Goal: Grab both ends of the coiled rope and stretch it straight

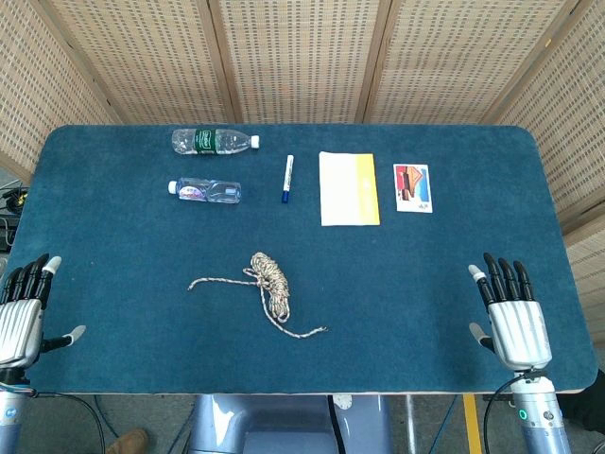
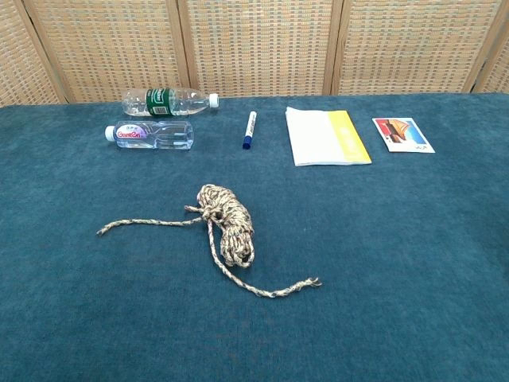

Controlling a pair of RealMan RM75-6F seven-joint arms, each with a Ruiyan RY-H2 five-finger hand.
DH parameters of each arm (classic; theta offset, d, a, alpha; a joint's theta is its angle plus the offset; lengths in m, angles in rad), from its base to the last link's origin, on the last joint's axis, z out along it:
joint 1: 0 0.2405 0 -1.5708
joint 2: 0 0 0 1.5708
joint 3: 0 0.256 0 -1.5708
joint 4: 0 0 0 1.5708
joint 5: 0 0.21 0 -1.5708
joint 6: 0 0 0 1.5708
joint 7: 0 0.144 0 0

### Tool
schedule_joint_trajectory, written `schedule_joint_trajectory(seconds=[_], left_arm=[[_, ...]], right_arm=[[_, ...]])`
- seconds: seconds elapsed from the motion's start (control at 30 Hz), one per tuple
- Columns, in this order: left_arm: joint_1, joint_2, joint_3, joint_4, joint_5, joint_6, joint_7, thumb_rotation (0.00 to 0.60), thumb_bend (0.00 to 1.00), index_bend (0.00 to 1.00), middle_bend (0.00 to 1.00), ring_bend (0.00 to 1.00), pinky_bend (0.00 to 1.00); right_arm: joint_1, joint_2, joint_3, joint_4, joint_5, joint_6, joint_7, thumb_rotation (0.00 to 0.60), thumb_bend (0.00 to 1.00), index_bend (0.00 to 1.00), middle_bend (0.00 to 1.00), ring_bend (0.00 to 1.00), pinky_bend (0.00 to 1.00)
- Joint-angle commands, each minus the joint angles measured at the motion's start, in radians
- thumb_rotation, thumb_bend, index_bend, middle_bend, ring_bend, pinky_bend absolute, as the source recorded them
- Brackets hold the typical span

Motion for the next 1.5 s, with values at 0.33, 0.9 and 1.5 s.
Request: schedule_joint_trajectory(seconds=[0.33,0.9,1.5], left_arm=[[0.013,-0.003,-0.012,-0.008,0.026,-0.021,0.01,0.6,0.0,0.0,0.0,0.0,0.0],[0.019,-0.005,-0.049,-0.006,0.004,-0.052,0.016,0.6,0.0,0.0,0.0,0.0,0.0],[0.019,-0.008,-0.056,-0.008,0.011,-0.082,0.024,0.6,0.0,0.0,0.0,0.0,0.0]], right_arm=[[0.107,0.062,-0.043,-0.071,-0.046,-0.232,0.12,0.6,0.0,0.1,0.0,0.0,0.0],[0.481,-0.019,0.059,-0.104,0.108,-0.73,0.095,0.6,0.0,0.31,0.0,0.0,0.0],[0.612,-0.254,0.042,0.011,0.416,-0.711,-0.178,0.6,0.28,0.41,0.0,0.0,0.0]])
